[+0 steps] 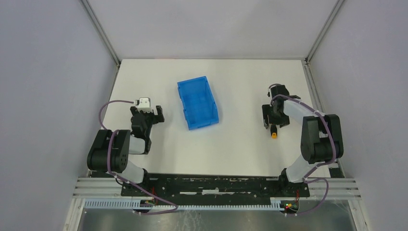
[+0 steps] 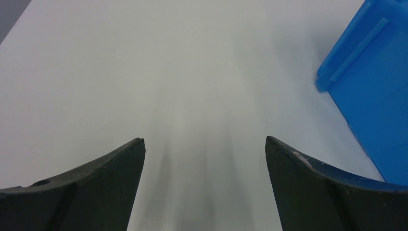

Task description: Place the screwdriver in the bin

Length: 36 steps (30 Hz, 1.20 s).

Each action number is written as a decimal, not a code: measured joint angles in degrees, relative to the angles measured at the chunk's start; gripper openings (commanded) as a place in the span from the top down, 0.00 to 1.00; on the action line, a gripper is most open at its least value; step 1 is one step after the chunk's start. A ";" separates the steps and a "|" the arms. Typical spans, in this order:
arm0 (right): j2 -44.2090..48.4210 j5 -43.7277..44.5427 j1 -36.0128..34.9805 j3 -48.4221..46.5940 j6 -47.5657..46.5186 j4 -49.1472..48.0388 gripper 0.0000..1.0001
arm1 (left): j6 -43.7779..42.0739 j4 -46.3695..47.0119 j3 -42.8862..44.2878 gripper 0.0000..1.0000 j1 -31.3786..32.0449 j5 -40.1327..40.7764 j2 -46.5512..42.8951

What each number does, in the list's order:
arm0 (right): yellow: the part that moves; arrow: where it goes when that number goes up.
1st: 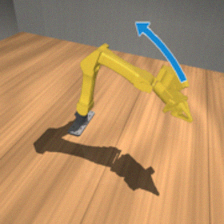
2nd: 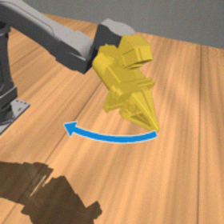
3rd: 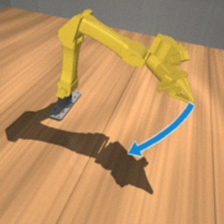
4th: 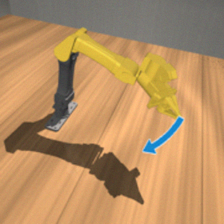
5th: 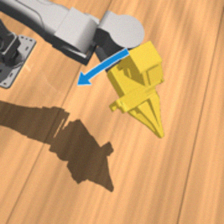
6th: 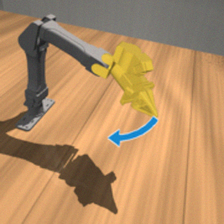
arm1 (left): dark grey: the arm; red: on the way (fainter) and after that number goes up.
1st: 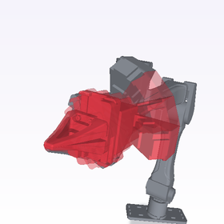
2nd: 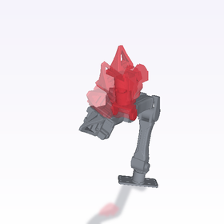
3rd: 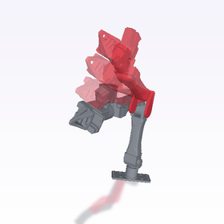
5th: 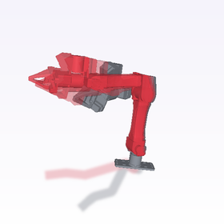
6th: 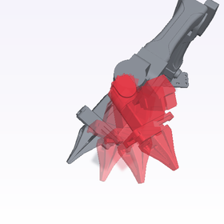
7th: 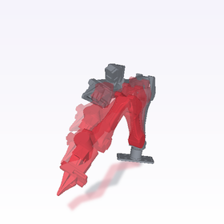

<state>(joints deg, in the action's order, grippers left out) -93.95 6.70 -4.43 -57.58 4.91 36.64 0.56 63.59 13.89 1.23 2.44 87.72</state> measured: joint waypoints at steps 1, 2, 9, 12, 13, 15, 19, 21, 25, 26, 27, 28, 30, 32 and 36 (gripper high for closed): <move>-0.37 -0.02 0.09 1.05 0.17 -1.11 0.51 | 0.00 0.00 0.00 0.00 0.00 0.00 0.00; -0.76 -0.04 0.17 1.95 0.24 -2.19 0.64 | 0.02 0.00 0.00 0.00 0.00 0.00 0.00; -1.73 -1.70 1.03 -0.68 0.22 -1.25 1.00 | 0.00 0.00 0.00 0.00 0.00 0.00 0.00; -4.26 -2.34 1.18 -11.63 -1.03 7.10 1.00 | 0.00 0.00 0.00 0.00 0.00 0.00 0.00; -5.31 -2.45 1.18 -17.49 -1.55 10.34 1.00 | 0.02 0.00 0.00 0.00 0.00 0.00 0.00; -6.73 -2.10 1.18 -29.16 -2.23 14.82 1.00 | 0.02 0.00 0.00 0.00 0.00 0.00 0.00; -6.91 -1.60 1.16 -46.10 -2.21 19.91 1.00 | 0.02 0.00 0.00 0.00 0.00 0.00 0.00; -6.86 -2.01 1.18 -50.60 -1.88 21.31 1.00 | 0.00 0.00 0.00 0.00 0.00 0.00 0.00; -6.95 -3.67 0.31 -52.65 0.57 23.02 1.00 | 0.00 0.00 0.00 0.00 0.00 0.00 0.00; -7.13 -3.74 -0.48 -52.63 1.57 23.26 1.00 | 0.00 0.00 0.00 0.00 0.00 0.00 0.00; -7.32 -3.89 -1.68 -52.63 2.45 23.23 1.00 | 0.02 0.00 0.00 0.00 0.00 0.00 0.00; -7.63 -3.91 -4.07 -52.63 3.58 22.95 1.00 | 0.00 0.00 0.00 0.00 0.00 0.00 0.00; -8.72 -3.91 -9.97 -53.44 5.53 21.99 1.00 | 0.00 0.00 0.00 0.00 0.00 0.00 0.00; -10.86 -4.09 -17.75 -55.12 7.45 19.56 1.00 | 0.00 0.00 0.00 0.00 0.00 0.00 0.00; -16.61 -4.28 -32.44 -58.29 10.49 13.03 1.00 | 0.00 0.00 0.00 0.00 0.00 0.00 0.00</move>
<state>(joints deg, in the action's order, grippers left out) -110.56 2.42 -36.86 -115.87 15.40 49.67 0.56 63.59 13.89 1.23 2.44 87.72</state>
